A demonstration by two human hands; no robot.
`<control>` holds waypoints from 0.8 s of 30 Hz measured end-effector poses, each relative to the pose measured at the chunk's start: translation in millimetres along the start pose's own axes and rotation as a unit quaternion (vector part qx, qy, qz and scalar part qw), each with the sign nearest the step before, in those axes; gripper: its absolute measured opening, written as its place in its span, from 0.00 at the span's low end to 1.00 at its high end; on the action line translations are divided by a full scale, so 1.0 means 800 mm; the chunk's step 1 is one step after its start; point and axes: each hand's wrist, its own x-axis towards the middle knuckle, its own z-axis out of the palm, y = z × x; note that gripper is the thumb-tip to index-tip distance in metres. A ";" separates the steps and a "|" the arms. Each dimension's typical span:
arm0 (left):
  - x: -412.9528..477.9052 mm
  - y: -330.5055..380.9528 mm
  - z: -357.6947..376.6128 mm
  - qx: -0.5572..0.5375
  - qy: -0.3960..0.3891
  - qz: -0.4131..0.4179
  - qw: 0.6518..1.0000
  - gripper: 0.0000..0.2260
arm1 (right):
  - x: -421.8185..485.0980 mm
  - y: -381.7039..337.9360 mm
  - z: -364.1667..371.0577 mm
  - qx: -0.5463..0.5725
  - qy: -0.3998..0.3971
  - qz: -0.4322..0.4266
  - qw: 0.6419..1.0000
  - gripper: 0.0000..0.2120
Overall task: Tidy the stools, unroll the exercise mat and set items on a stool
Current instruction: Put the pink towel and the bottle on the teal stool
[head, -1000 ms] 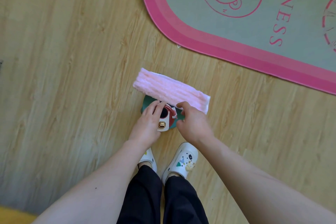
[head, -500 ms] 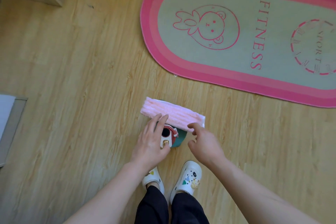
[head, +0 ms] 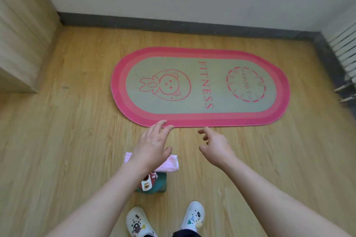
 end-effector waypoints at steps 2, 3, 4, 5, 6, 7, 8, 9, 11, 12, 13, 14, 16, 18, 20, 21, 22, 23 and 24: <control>0.013 0.027 -0.011 0.015 0.002 0.019 1.000 0.27 | -0.004 0.012 -0.030 0.003 0.009 0.002 1.000 0.23; 0.019 0.038 -0.013 0.020 0.001 0.023 1.000 0.27 | -0.003 0.019 -0.041 0.004 0.014 0.002 1.000 0.23; 0.029 0.051 -0.013 0.029 -0.004 0.032 0.999 0.27 | -0.001 0.030 -0.055 0.005 0.022 0.005 1.000 0.23; 0.038 0.061 -0.012 0.040 -0.011 0.037 0.998 0.27 | 0.001 0.040 -0.067 0.004 0.028 0.005 1.000 0.23; 0.046 0.072 -0.011 0.052 -0.017 0.040 0.998 0.27 | 0.004 0.052 -0.079 0.005 0.031 0.009 0.999 0.23; 0.058 0.089 -0.006 0.061 -0.023 0.043 0.997 0.27 | 0.008 0.071 -0.093 0.009 0.033 0.014 0.999 0.23; 0.072 0.106 0.000 0.066 -0.027 0.042 0.997 0.28 | 0.014 0.090 -0.107 0.013 0.034 0.019 0.999 0.23; 0.079 0.116 0.003 0.066 -0.031 0.041 0.997 0.27 | 0.018 0.104 -0.115 0.014 0.033 0.023 0.999 0.23; 0.105 0.148 0.020 0.069 -0.039 0.036 0.996 0.28 | 0.031 0.144 -0.141 0.016 0.025 0.034 0.999 0.23; 0.116 0.161 0.028 0.075 -0.041 0.034 0.996 0.28 | 0.037 0.162 -0.152 0.018 0.022 0.038 0.999 0.22; 0.131 0.180 0.040 0.084 -0.045 0.033 0.995 0.28 | 0.045 0.186 -0.166 0.021 0.020 0.042 0.999 0.22; 0.145 0.197 0.052 0.092 -0.049 0.032 0.994 0.28 | 0.053 0.208 -0.178 0.024 0.017 0.043 0.999 0.22; 0.172 0.233 0.075 0.103 -0.060 0.027 0.993 0.29 | 0.068 0.251 -0.204 0.026 0.012 0.043 0.999 0.23; 0.198 0.264 0.097 0.102 -0.067 0.014 0.992 0.29 | 0.082 0.291 -0.229 0.024 0.010 0.045 0.999 0.23; 0.220 0.287 0.115 0.101 -0.068 0.005 0.993 0.28 | 0.097 0.324 -0.250 0.016 0.009 0.050 0.999 0.23; 0.231 0.295 0.122 0.101 -0.068 0.004 0.993 0.28 | 0.104 0.339 -0.260 0.010 0.007 0.055 0.998 0.23; 0.241 0.304 0.131 0.101 -0.068 0.002 0.993 0.28 | 0.114 0.354 -0.268 0.004 0.003 0.061 0.998 0.23; 0.253 0.312 0.138 0.102 -0.067 -0.001 0.992 0.29 | 0.125 0.368 -0.275 0.000 0.001 0.068 0.998 0.23; 0.264 0.318 0.144 0.105 -0.068 -0.003 0.992 0.29 | 0.136 0.377 -0.281 -0.001 -0.001 0.075 0.997 0.23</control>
